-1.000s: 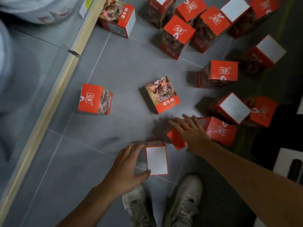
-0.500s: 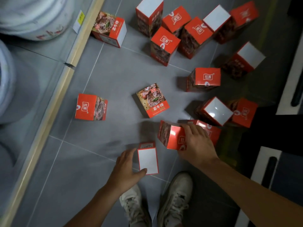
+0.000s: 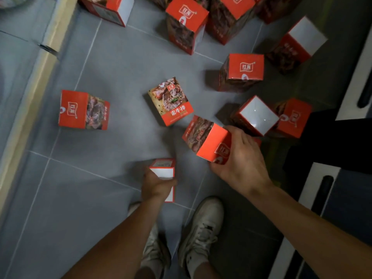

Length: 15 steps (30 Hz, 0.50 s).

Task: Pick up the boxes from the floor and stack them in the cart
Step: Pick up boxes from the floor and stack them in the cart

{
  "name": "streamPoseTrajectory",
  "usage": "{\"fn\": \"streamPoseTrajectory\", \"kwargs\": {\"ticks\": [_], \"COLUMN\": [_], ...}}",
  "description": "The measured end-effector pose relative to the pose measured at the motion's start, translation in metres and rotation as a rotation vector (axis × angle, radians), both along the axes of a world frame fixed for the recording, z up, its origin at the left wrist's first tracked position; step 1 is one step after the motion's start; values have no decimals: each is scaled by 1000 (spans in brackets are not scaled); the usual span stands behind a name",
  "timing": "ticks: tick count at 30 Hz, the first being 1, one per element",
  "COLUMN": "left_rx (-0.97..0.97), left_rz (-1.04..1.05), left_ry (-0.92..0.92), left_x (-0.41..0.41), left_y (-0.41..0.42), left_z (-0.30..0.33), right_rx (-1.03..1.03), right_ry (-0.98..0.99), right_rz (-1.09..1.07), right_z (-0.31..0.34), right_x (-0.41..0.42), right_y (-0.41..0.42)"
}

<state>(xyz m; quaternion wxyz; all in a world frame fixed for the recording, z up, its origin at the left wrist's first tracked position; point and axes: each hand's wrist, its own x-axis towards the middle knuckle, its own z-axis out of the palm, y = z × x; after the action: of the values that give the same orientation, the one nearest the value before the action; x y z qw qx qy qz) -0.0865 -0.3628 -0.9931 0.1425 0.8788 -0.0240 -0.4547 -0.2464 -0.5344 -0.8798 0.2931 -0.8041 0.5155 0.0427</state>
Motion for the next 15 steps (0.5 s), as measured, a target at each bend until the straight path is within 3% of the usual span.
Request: {"fn": "streamPoseTrajectory", "kwargs": {"ticks": [7, 15], "left_rx": [-252, -563], "left_rz": [-63, -157], "left_ry": [-43, -91], "left_x": [47, 122], "left_y": [-13, -50], "left_z": [124, 421], "right_rx": [30, -93], "right_ry": [26, -36], "right_rz": [-15, 6], "right_z": [99, 357], "right_x": [13, 50], "right_y": [-10, -34]}}
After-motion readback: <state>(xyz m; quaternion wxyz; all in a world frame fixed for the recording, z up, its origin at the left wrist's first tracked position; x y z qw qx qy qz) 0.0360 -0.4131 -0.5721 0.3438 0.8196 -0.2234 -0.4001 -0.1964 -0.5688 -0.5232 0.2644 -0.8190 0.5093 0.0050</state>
